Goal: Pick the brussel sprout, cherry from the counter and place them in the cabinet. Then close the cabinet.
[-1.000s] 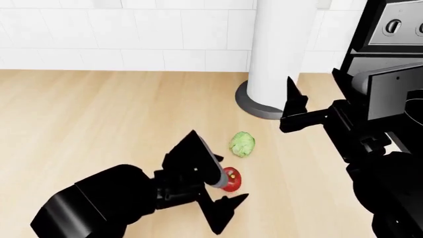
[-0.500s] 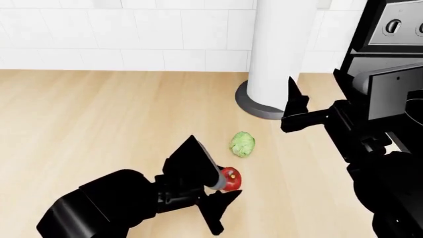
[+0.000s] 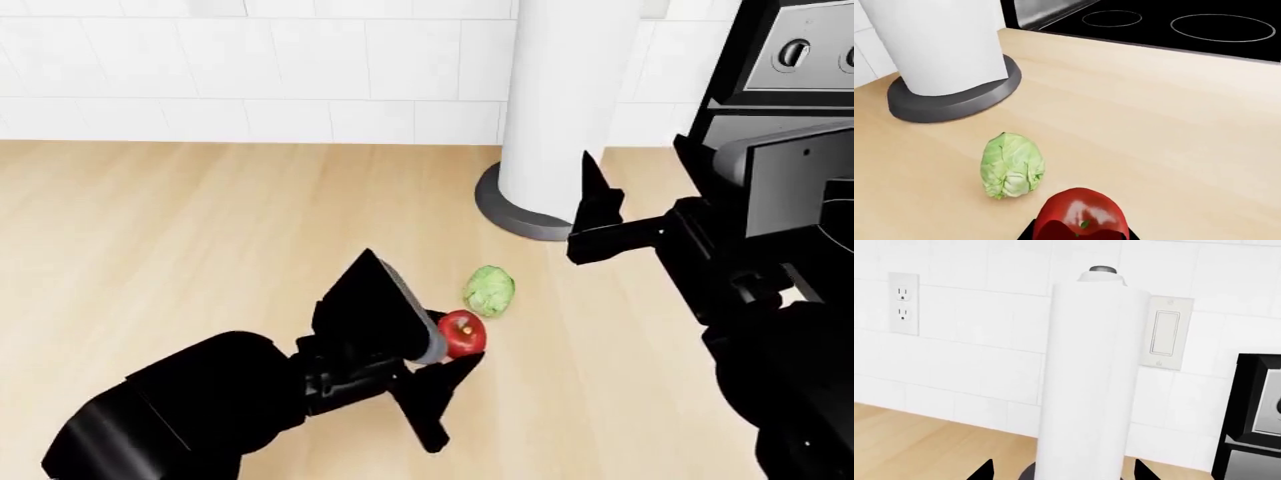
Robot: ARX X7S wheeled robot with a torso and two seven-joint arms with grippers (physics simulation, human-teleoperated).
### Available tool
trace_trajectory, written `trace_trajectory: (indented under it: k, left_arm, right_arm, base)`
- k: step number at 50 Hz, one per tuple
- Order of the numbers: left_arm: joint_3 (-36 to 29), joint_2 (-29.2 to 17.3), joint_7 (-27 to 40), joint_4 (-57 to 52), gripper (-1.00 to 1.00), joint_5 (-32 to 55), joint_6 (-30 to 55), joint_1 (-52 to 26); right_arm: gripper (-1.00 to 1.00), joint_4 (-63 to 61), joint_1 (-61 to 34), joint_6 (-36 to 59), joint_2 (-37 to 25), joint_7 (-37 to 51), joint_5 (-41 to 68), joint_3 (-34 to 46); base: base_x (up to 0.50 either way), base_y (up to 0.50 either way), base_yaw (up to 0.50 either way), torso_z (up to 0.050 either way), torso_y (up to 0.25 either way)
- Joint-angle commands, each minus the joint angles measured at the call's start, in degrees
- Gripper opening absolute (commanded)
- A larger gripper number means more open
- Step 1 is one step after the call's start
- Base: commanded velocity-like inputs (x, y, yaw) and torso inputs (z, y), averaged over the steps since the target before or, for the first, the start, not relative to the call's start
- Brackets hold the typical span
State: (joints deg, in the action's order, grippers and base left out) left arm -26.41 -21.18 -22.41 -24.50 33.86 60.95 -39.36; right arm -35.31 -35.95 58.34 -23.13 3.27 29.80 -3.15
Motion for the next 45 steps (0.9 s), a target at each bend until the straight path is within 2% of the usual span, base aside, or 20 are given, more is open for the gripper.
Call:
trace_trajectory:
  k: [1,14,28,45]
  left_arm:
    - [6.14,-0.83,4.53,-4.69,-1.00,1.88,1.19,0.71]
    - [18.54,-0.64,10.84,-6.35,-1.00,6.17,7.04,-1.19]
    - [21.05,-1.67,15.22,-3.76,-1.00,3.39,7.55,-3.99]
    - [25.81,-0.66,20.32,-7.23,-1.00,3.93,9.40,-5.83]
  right_arm:
    - [1.00,-0.46,-0.98,1.88,-0.91,-0.51,1.36,0.22]
    - [1.00,-4.29,-4.02,10.96,-4.50,-3.64,7.74,1.18]
    - [1.00,-7.34,-7.30,18.19,-6.76,-8.03,15.49,2.11]
    - [1.00,-2.24,-9.39,15.34,-5.59,-8.49,11.15,14.22]
  base:
    - [0.00,0.00,0.00,0.000,0.000]
    - [0.00,0.00,0.00,0.000,0.000]
    - [0.00,0.00,0.00,0.000,0.000]
    - [0.00,0.00,0.00,0.000,0.000]
